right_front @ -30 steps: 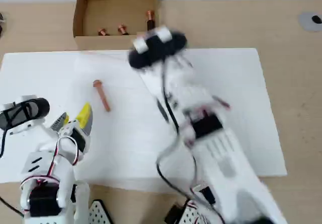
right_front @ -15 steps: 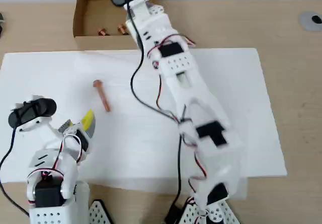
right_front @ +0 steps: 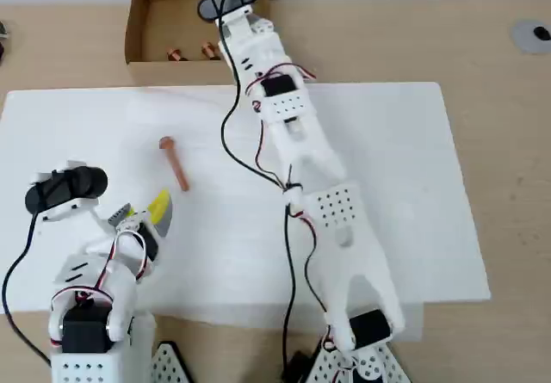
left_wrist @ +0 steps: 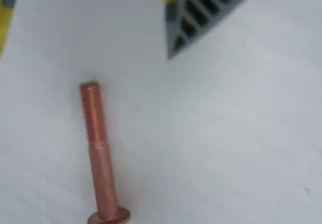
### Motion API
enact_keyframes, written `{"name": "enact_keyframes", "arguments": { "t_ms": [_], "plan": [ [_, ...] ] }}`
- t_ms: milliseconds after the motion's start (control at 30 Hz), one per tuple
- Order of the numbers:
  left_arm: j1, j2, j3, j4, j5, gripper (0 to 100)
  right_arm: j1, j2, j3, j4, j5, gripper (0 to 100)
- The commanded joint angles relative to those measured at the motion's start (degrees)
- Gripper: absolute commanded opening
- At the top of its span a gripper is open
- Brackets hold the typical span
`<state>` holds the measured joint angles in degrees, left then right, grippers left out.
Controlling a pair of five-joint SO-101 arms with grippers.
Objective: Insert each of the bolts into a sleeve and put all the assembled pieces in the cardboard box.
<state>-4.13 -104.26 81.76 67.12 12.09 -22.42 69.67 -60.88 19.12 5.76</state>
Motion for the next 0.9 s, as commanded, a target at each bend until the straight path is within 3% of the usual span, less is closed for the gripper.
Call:
{"name": "enact_keyframes", "arguments": {
  "t_ms": [0,167,600,733,867],
  "plan": [
    [0.4,-0.3,-0.1,-0.9,0.4,23,1.1,1.9,-11.5,1.5,2.1,9.4],
    [0.9,-0.3,-0.3,-0.6,0.5,23,1.1,5.8,-16.9,4.6,2.1,17.3],
    [0.4,-0.3,-0.1,-0.9,0.5,23,1.0,6.8,-19.9,5.1,2.2,17.4],
    [0.4,-0.3,-0.1,-1.0,0.5,23,1.1,6.8,-29.6,12.4,2.1,16.9],
    [0.4,-0.3,-0.1,-1.1,0.5,23,1.8,5.1,-34.6,26.1,-2.0,2.3]
  ]
}}
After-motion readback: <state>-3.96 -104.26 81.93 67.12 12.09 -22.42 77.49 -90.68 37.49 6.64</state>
